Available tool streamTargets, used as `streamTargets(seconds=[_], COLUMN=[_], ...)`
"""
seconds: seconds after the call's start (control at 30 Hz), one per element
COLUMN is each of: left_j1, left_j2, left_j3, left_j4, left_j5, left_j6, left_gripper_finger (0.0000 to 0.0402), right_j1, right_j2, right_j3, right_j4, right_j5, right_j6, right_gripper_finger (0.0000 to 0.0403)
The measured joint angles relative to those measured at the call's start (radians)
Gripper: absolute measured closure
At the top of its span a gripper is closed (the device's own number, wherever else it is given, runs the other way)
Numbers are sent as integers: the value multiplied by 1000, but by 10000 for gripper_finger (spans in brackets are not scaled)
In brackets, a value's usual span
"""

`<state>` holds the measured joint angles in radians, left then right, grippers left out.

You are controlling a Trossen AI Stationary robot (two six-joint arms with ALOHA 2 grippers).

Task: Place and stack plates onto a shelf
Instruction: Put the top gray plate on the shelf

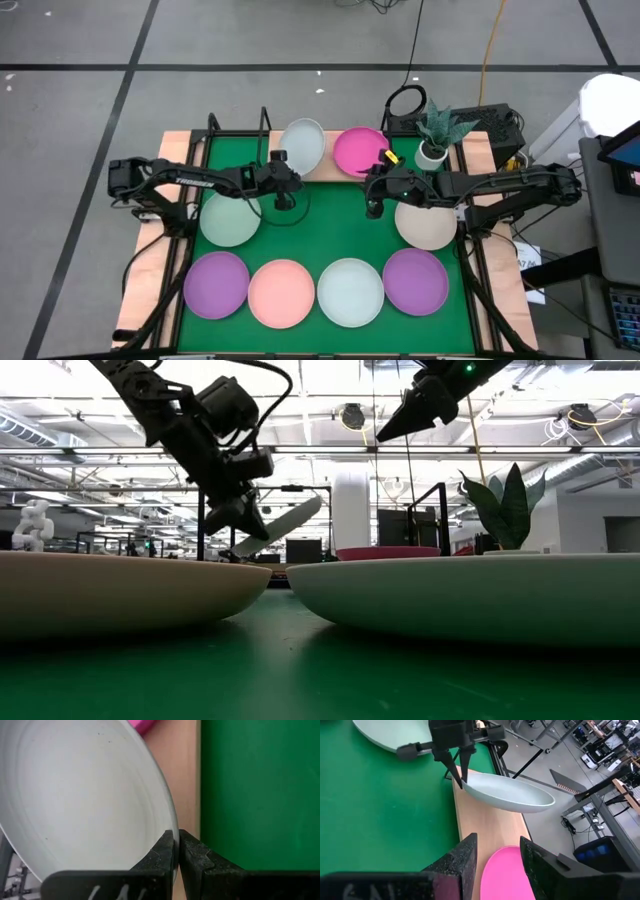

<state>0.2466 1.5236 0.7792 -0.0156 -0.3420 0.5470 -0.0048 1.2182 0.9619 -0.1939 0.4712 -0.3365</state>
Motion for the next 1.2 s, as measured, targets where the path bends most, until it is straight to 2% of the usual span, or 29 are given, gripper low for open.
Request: streamTargets(seconds=[0.23,0.37,0.87,1.1,1.2], left_j1=[-1,-1,-1,0,0], left_j2=[61,92,92,92,93], left_j3=[1,2,1,0,0], left_j4=[-27,-21,1,7,6], left_j5=[-10,-64,-101,-101,-102], left_j6=[38,59,56,48,41], left_gripper_finger=[385,384,383,327,316], right_j1=[0,0,0,0,0], right_j2=[0,0,0,0,0], right_j3=[0,0,0,0,0], right_j4=[-5,-6,-6,-6,-6], right_j5=[-3,-4,-4,-4,-4], right_j6=[13,21,21,21,21], right_gripper_finger=[273,273,273,273,273])
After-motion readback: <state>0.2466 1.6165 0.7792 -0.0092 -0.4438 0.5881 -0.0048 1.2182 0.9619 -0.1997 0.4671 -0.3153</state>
